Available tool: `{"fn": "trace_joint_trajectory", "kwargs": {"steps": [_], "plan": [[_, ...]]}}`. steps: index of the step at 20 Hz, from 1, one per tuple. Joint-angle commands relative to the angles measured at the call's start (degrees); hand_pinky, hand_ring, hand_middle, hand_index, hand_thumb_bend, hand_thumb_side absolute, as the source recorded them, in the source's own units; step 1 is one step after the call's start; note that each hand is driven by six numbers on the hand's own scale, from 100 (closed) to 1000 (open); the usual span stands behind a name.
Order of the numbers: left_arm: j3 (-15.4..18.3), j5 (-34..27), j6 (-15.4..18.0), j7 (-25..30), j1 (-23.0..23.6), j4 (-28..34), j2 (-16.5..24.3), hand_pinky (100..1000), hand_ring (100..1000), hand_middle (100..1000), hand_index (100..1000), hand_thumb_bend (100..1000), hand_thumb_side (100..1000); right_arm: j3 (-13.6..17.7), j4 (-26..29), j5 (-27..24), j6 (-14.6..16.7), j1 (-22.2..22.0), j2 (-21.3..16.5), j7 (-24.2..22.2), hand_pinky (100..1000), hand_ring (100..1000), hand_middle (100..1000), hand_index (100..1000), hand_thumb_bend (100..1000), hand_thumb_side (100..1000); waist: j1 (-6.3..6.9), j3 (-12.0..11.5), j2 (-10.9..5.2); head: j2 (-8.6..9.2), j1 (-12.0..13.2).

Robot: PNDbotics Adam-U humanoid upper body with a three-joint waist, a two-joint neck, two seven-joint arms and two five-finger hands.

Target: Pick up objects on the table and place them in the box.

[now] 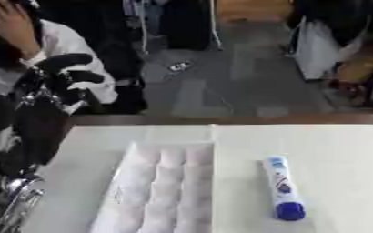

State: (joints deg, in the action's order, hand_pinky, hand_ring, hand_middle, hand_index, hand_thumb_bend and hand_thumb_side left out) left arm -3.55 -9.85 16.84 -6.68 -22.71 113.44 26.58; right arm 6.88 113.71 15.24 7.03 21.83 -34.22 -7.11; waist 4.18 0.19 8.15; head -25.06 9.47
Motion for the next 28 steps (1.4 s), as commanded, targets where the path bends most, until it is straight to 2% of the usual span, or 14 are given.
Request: {"fn": "trace_joint_trajectory", "kwargs": {"steps": [1, 4, 5, 8, 9, 10, 11, 13, 14, 16, 18, 21, 23, 28], "plan": [[0.3, -0.3, 0.2, 0.1, -0.5, 1.1, 1.6, 423, 666, 778, 823, 550, 869, 0.4, 0.9, -0.2, 0.0, 0.7, -0.8, -0.1, 482, 575, 507, 704, 202, 845, -0.16, 0.1, -0.88, -0.02, -0.3], [0.3, -0.3, 0.2, 0.1, -0.5, 1.1, 1.6, 424, 666, 778, 823, 550, 869, 0.9, 0.9, 0.8, -0.4, 0.7, -1.0, 0.4, 481, 575, 508, 707, 201, 847, -0.16, 0.1, -0.89, -0.02, -0.2], [0.4, -0.3, 0.2, 0.0, -0.5, 1.1, 1.6, 425, 667, 779, 823, 550, 869, 1.7, 0.9, 2.6, -1.2, 0.7, -1.2, 1.4, 493, 580, 556, 739, 240, 895, -0.14, 0.1, -0.92, -0.02, 0.0], [0.5, -0.4, 0.2, -0.2, -0.2, 1.1, 1.6, 425, 668, 779, 823, 550, 869, 4.6, 0.4, 14.5, -9.4, 0.5, -1.4, 7.3, 559, 629, 626, 781, 365, 954, -0.19, -0.3, -1.21, 0.34, 0.3], [0.5, -0.4, 0.2, -0.2, -0.2, 1.1, 1.6, 425, 668, 779, 823, 549, 869, 4.4, 0.1, 17.6, -11.9, 0.5, -1.2, 8.5, 656, 721, 714, 869, 414, 969, -0.25, -0.5, -1.28, 0.43, 0.2], [0.5, -0.5, 0.1, -0.2, -0.2, 1.1, 1.5, 425, 668, 779, 823, 549, 869, 4.3, -1.5, 20.5, -14.7, 0.7, -0.9, 8.9, 619, 683, 675, 822, 397, 966, -0.38, -0.8, -1.41, 0.53, -0.3], [0.4, -0.5, 0.1, -0.1, -0.2, 1.1, 1.5, 426, 668, 779, 823, 550, 869, 4.1, -3.3, 22.9, -16.9, 0.9, -0.6, 8.6, 784, 844, 812, 932, 464, 961, -0.51, -1.0, -1.49, 0.72, -1.0], [0.1, -0.6, 0.0, 0.1, -0.4, 1.1, 1.5, 426, 668, 779, 823, 549, 868, 3.8, -7.6, 27.1, -20.1, 1.6, 0.2, 5.9, 850, 897, 844, 954, 515, 940, -0.95, -1.5, -1.58, 1.29, -4.3], [-0.1, -0.7, -0.1, 0.3, -0.6, 1.1, 1.5, 426, 669, 779, 823, 549, 869, 3.9, -9.3, 28.5, -21.0, 1.7, 0.8, 4.7, 865, 906, 846, 954, 527, 933, -1.28, -1.7, -1.56, 1.66, -7.3], [-0.3, -0.8, -0.1, 0.6, -0.9, 1.1, 1.7, 425, 668, 779, 823, 549, 869, 4.4, -11.6, 30.2, -21.7, 2.0, 1.7, 3.3, 890, 924, 857, 950, 549, 923, -1.85, -2.0, -1.46, 2.0, -12.1], [-0.5, -0.9, -0.3, 0.8, -1.0, 1.1, 1.9, 424, 667, 779, 822, 549, 868, 4.9, -13.2, 31.3, -22.0, 2.1, 2.5, 3.3, 905, 940, 873, 953, 581, 917, -2.27, -2.2, -1.35, 1.89, -14.8], [-0.6, -1.2, -0.3, 0.9, -1.4, 1.1, 1.6, 430, 670, 780, 823, 547, 868, 5.5, -15.3, 32.5, -22.2, 2.3, 3.4, 5.3, 923, 969, 921, 992, 662, 898, -2.47, -2.5, -1.32, 1.45, -15.3], [-0.6, -1.5, 0.0, 0.9, -1.7, 1.1, 1.3, 430, 671, 780, 823, 548, 867, 6.0, -17.1, 33.1, -22.7, 2.6, 4.9, 8.8, 932, 981, 935, 996, 720, 864, -2.52, -2.7, -1.33, 1.33, -15.1], [-0.4, -1.8, 0.0, 0.7, -1.7, 1.1, 1.1, 429, 670, 780, 823, 548, 866, 5.9, -21.5, 32.9, -22.8, 3.0, 7.8, 14.6, 939, 988, 944, 1000, 773, 830, -2.54, -2.9, -1.29, 1.16, -15.6]]}}
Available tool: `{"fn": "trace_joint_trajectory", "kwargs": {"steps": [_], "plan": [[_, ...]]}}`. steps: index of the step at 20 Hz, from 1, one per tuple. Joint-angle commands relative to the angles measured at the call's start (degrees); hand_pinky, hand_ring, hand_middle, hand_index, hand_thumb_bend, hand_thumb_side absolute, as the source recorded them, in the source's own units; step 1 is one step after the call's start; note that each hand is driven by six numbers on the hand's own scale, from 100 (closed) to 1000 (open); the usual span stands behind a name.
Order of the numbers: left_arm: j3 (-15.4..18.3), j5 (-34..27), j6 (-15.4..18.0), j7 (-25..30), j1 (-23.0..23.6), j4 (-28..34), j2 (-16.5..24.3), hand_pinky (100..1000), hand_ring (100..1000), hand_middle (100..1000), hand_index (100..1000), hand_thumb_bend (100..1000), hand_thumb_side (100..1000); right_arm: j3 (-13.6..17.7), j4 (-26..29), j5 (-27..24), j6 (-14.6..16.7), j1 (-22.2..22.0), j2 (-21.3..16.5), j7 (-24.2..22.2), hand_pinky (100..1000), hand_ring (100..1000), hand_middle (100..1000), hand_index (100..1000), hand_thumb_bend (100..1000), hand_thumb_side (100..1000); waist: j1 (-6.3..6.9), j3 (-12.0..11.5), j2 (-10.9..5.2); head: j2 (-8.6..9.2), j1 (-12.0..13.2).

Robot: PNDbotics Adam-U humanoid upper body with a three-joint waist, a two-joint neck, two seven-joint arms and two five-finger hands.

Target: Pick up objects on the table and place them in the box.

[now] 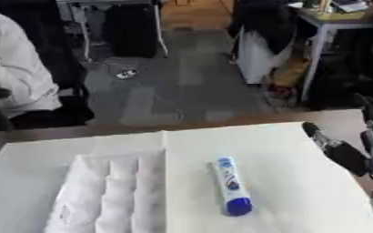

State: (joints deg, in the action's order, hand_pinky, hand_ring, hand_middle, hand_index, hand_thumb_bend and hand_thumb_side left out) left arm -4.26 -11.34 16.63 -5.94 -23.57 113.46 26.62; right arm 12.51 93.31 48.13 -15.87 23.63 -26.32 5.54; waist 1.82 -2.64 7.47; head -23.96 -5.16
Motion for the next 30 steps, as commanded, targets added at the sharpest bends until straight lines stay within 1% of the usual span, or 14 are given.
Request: {"fn": "trace_joint_trajectory", "kwargs": {"steps": [1, 5, 7, 10, 14, 19, 25, 29, 30], "plan": [[0.3, -0.3, 0.2, 0.0, -0.8, 1.1, 1.1, 429, 670, 780, 823, 548, 866, 0.1, -1.9, -0.2, 0.4, 1.3, 0.1, 2.3, 939, 987, 942, 1000, 775, 828, -0.18, 0.0, -0.62, 0.0, -0.9], [0.4, -0.2, 0.2, 0.0, -0.6, 1.1, 1.2, 428, 670, 780, 823, 548, 867, -0.4, -4.1, -0.8, 1.2, 2.0, 0.9, 2.5, 938, 987, 951, 1000, 788, 819, 0.0, 0.1, -0.57, -0.09, -0.7], [0.4, -0.2, 0.3, -0.1, -0.4, 1.1, 1.3, 427, 669, 779, 823, 548, 867, -0.6, -4.9, -1.1, 1.5, 2.7, 2.0, 2.3, 944, 989, 959, 1000, 788, 812, 0.14, 0.3, -0.6, 0.14, -0.5], [0.4, 0.0, 0.3, 0.0, -0.2, 1.1, 1.4, 426, 669, 779, 823, 548, 868, -2.0, -6.5, -1.1, 2.5, 3.6, 3.7, 1.7, 945, 983, 955, 1000, 786, 800, 0.29, 0.2, -0.67, 0.38, -0.8], [0.2, -0.1, 0.5, 0.2, -0.1, 1.1, 1.2, 428, 670, 780, 823, 549, 868, -4.5, -9.2, -0.7, 4.8, 5.1, 5.0, 1.3, 948, 977, 947, 1000, 785, 807, 0.36, 0.1, -0.8, 0.18, -1.1], [0.1, -0.2, 0.9, 0.3, -0.4, 1.1, 1.2, 428, 670, 780, 823, 548, 868, -5.6, -11.6, 0.2, 6.0, 6.8, 6.6, 1.3, 945, 972, 937, 1000, 783, 807, 0.37, 0.0, -0.56, 0.27, -1.2], [0.0, -0.4, 1.1, 0.4, -0.6, 1.1, 1.0, 429, 671, 781, 823, 548, 868, -7.2, -14.2, 0.7, 7.5, 8.3, 7.4, 0.8, 937, 962, 930, 1000, 785, 809, 0.41, -0.3, -0.41, 0.47, -1.2], [-0.1, -1.0, 1.6, 0.6, -0.9, 1.1, 0.9, 432, 673, 781, 824, 547, 867, -8.2, -16.2, 1.6, 8.6, 9.3, 7.4, -0.5, 936, 958, 924, 1000, 785, 809, 0.4, -0.4, -0.39, 0.34, -1.2], [-0.1, -1.1, 1.8, 0.6, -0.9, 1.1, 0.9, 433, 673, 782, 824, 547, 867, -8.3, -16.8, 1.7, 8.8, 9.6, 7.3, -1.0, 934, 955, 917, 988, 789, 798, 0.39, -0.5, -0.4, 0.31, -1.2]]}}
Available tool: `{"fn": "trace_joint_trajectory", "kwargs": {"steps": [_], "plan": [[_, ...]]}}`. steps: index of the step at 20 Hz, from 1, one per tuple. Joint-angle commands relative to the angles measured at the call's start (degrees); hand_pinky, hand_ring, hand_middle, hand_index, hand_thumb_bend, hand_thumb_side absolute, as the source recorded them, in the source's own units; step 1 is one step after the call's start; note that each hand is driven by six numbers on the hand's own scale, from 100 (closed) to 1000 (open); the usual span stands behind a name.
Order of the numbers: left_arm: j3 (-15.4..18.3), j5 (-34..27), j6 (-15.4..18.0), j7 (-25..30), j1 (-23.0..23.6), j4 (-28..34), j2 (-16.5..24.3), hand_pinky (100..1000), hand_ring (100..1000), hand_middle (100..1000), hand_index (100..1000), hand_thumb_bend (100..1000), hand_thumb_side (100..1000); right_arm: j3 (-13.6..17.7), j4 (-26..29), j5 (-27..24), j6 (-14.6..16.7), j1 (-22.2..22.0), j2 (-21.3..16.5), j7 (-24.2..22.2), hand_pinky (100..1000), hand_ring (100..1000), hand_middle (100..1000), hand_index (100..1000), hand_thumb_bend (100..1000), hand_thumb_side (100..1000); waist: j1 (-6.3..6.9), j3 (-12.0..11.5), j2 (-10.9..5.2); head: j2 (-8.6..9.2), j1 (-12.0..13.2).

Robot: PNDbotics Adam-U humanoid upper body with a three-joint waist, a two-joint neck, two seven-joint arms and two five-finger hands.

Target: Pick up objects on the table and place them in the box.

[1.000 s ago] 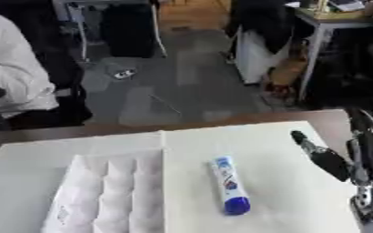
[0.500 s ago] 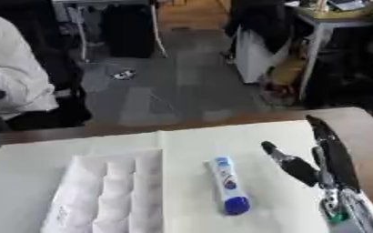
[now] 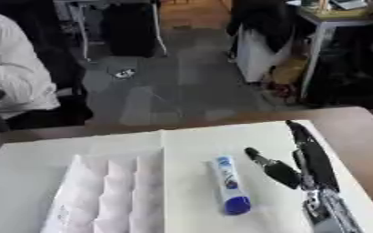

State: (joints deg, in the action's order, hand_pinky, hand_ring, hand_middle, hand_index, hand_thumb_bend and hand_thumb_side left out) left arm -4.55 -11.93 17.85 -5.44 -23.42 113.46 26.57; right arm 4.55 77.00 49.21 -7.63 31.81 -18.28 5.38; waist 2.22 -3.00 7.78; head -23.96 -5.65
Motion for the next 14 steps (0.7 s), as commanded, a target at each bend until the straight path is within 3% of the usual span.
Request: {"fn": "trace_joint_trajectory", "kwargs": {"steps": [1, 8, 14], "plan": [[0.1, -0.6, 0.6, 0.2, -1.1, 1.1, 0.9, 433, 673, 782, 824, 546, 867, -0.6, -1.3, 0.7, 0.7, 1.8, -0.8, -1.3, 933, 954, 915, 984, 788, 796, -0.02, -0.1, -0.74, 0.27, -0.7], [0.0, -0.7, 0.7, 0.4, -1.2, 1.1, 0.8, 433, 673, 782, 824, 546, 867, -1.5, -6.7, 1.4, 1.4, 5.1, -0.3, -3.0, 930, 953, 910, 974, 786, 796, 0.01, -0.3, -0.82, 0.31, -1.4], [-0.1, -0.7, 0.6, 0.5, -1.5, 1.1, 0.7, 433, 673, 782, 824, 546, 867, -2.2, -9.0, 2.5, 2.1, 6.9, -0.3, -3.9, 929, 951, 897, 939, 816, 848, -0.04, -0.6, -0.69, 0.53, -1.7]]}}
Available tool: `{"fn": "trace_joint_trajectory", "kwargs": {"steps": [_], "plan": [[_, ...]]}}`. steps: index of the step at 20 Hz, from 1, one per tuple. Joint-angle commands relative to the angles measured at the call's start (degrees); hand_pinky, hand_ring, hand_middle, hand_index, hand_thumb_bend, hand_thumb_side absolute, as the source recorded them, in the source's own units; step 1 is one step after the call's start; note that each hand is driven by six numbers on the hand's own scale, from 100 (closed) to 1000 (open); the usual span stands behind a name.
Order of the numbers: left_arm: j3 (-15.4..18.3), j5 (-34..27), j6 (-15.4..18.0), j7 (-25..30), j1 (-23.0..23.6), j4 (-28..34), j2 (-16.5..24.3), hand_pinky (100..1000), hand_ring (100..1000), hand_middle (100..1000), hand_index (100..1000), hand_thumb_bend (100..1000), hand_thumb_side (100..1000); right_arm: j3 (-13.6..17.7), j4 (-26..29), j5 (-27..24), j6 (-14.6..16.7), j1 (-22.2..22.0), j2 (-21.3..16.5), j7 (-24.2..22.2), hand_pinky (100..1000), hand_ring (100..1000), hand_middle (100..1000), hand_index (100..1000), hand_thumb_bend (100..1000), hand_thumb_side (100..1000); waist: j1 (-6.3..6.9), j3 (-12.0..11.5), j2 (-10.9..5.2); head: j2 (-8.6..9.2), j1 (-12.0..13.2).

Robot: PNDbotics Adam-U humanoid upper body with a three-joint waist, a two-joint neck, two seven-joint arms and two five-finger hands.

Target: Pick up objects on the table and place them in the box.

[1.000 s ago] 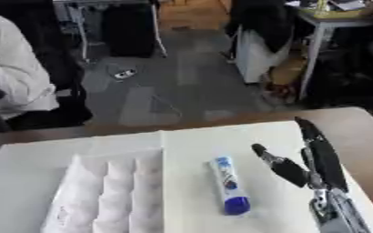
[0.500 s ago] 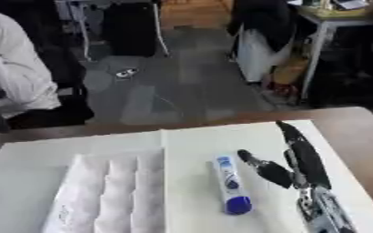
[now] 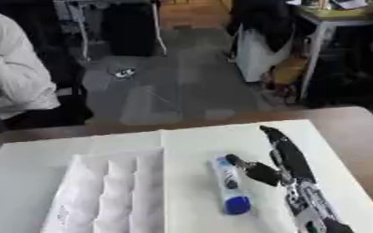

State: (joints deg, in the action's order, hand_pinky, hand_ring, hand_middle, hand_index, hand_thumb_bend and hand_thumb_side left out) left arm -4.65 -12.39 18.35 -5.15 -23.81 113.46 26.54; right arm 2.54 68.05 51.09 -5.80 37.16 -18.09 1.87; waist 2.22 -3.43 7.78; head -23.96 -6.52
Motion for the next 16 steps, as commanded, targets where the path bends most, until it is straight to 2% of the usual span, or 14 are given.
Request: {"fn": "trace_joint_trajectory", "kwargs": {"steps": [1, 7, 14, 16], "plan": [[0.0, -0.3, 0.1, 0.2, -1.2, 1.1, 0.7, 433, 673, 782, 824, 547, 866, -0.3, -0.6, 0.9, 0.4, 1.9, -0.5, -0.6, 929, 950, 895, 934, 826, 858, -0.04, -0.2, -0.67, 0.65, -1.0], [-0.2, -0.3, 0.0, 0.4, -1.3, 1.1, 0.6, 433, 672, 782, 824, 546, 867, -0.8, -2.0, 2.7, 0.5, 2.7, -0.1, -3.3, 926, 951, 900, 931, 800, 856, -0.13, -0.3, -0.61, 1.16, -1.2], [-0.3, -0.5, 0.0, 0.4, -1.5, 1.1, 0.3, 434, 672, 783, 824, 544, 867, -1.3, -1.2, 3.6, 0.5, 2.6, 1.6, -5.3, 929, 957, 915, 925, 775, 861, -0.32, -0.5, -0.58, 1.68, -1.9], [-0.3, -0.5, 0.0, 0.4, -1.5, 1.1, 0.4, 434, 672, 783, 824, 544, 866, -1.3, -0.9, 3.7, 0.3, 2.2, 2.4, -5.4, 928, 956, 917, 942, 690, 827, -0.4, -0.5, -0.64, 1.74, -1.8]]}}
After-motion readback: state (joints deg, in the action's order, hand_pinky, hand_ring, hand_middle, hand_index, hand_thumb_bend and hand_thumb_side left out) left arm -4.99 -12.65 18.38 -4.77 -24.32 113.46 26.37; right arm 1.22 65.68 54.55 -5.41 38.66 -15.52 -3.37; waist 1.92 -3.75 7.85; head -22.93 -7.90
